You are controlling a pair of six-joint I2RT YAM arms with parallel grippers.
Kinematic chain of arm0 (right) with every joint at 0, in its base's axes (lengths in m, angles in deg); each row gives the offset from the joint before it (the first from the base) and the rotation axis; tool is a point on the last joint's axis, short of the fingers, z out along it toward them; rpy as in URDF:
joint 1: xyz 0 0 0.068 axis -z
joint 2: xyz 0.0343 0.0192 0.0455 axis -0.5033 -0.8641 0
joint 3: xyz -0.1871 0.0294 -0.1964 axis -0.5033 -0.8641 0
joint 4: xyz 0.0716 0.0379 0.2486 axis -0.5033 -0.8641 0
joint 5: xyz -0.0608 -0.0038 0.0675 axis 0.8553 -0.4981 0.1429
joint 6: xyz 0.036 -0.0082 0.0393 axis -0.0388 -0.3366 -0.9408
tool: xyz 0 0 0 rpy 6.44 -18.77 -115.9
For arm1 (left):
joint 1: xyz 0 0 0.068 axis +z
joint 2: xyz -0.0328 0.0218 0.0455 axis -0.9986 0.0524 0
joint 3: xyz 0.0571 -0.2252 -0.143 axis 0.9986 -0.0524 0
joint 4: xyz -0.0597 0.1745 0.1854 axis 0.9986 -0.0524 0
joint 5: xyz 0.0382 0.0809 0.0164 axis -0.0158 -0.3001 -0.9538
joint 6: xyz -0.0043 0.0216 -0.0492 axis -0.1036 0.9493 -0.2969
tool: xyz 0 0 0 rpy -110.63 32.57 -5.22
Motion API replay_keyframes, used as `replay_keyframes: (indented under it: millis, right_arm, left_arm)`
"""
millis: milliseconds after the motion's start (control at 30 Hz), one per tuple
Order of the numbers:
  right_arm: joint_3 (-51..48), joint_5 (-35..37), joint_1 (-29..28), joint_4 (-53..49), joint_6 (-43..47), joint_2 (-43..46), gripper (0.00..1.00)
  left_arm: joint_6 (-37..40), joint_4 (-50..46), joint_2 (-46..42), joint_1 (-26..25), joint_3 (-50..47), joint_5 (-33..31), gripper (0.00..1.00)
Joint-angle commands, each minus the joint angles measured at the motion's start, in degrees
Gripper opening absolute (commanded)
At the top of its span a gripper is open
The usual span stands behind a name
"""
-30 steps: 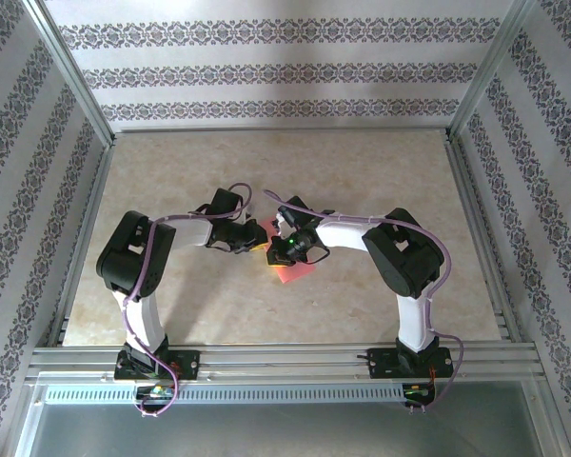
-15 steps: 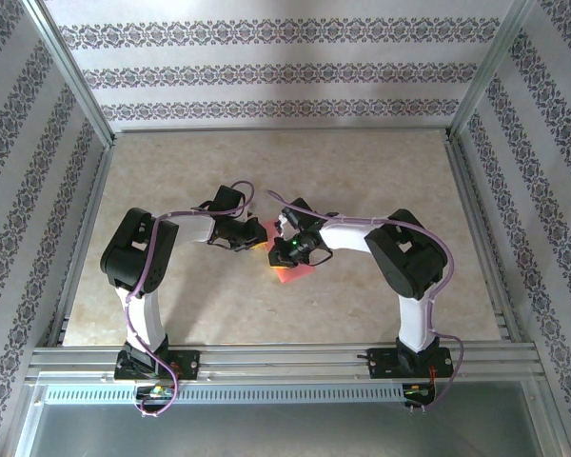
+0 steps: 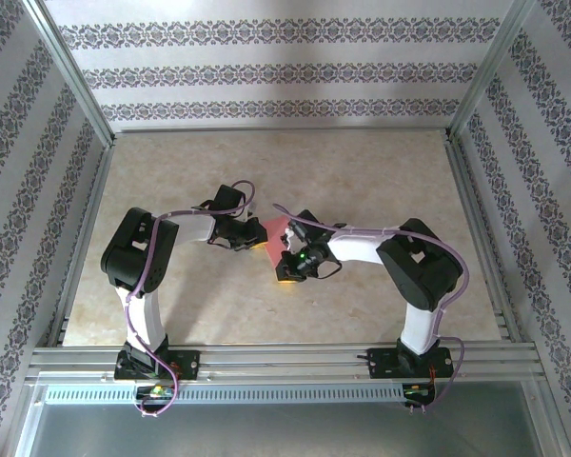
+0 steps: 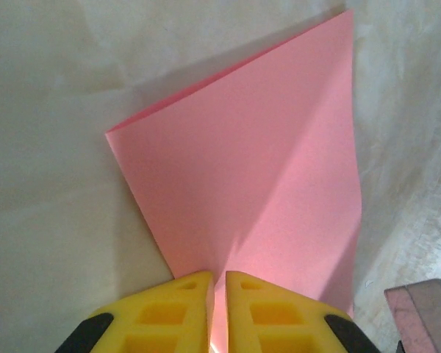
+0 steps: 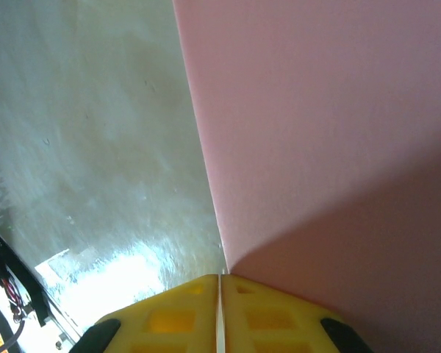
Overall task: Fold a paper plane with a square sheet of paper (pick it up from the middle)
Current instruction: First fold in half a square sheet of paper at the center of the table.
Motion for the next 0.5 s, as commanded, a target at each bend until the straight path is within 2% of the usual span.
replay_keyframes:
  millis: [0,267,467]
  right_arm:
    - [-1.7,-0.27,-0.82,-2.72,-0.01,1.19,0.13]
    - [-2.03,1.59,-0.89,-3.53,0.32,0.98,0.13]
    - [-1.77,3.04,-0.6,-4.91,-0.46,-1.14,0.12]
  left_arm:
    - [1.83,-3.6,1.26,0.31,1.1,-3.32,0.15]
    - [3.46,-5.61,1.04,0.66,4.09,-4.06,0.16]
    - [6.23,-4.92,2.3,2.82,5.05,-4.15,0.19]
